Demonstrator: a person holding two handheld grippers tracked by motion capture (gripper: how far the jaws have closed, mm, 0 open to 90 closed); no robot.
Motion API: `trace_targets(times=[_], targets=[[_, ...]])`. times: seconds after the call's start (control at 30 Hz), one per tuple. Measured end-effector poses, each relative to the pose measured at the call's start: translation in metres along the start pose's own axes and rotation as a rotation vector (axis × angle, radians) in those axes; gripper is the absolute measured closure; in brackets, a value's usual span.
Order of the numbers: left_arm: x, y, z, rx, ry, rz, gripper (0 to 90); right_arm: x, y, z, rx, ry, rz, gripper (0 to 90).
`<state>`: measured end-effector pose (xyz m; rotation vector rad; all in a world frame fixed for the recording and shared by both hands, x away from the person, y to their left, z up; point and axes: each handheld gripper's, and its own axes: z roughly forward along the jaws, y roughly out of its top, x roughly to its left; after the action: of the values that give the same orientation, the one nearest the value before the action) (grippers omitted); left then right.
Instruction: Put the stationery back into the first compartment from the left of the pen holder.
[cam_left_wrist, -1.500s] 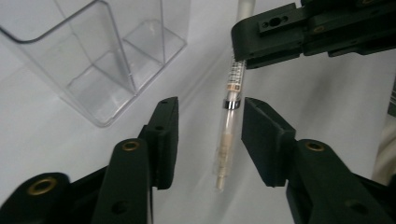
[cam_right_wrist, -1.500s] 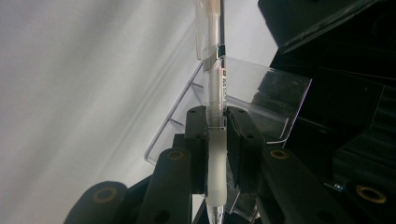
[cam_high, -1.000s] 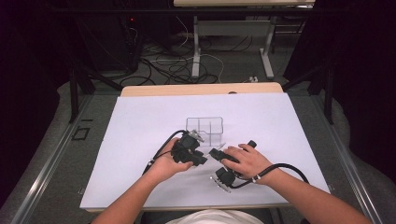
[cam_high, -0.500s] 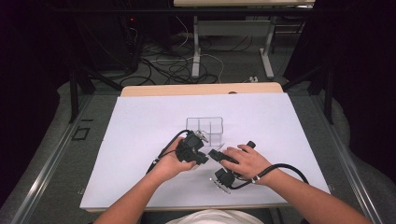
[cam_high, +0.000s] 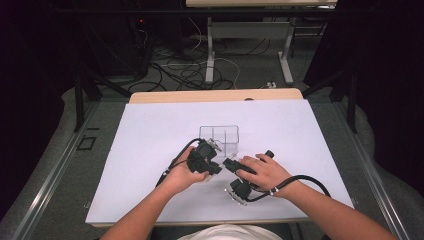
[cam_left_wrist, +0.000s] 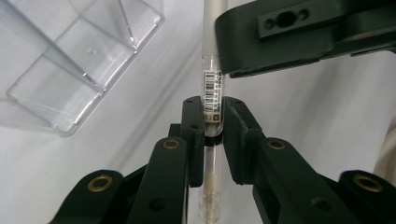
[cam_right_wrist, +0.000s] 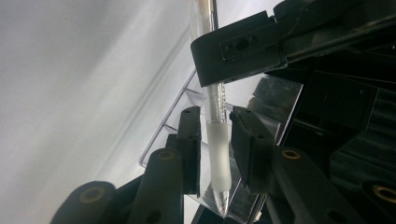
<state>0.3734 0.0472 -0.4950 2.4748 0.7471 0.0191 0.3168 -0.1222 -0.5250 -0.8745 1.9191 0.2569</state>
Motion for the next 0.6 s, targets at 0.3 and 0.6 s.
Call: trace_targets(times=[0.3, 0.6], targets=[[0.005, -0.002, -0.009, -0.035, 0.006, -0.022, 79.2, -0.002, -0.001, -0.001, -0.01, 0.014, 0.038, 66.0], [0.007, -0.001, -0.023, -0.07, 0.011, -0.032, 79.2, -0.005, -0.006, -0.001, -0.007, 0.05, 0.125, 56.9]])
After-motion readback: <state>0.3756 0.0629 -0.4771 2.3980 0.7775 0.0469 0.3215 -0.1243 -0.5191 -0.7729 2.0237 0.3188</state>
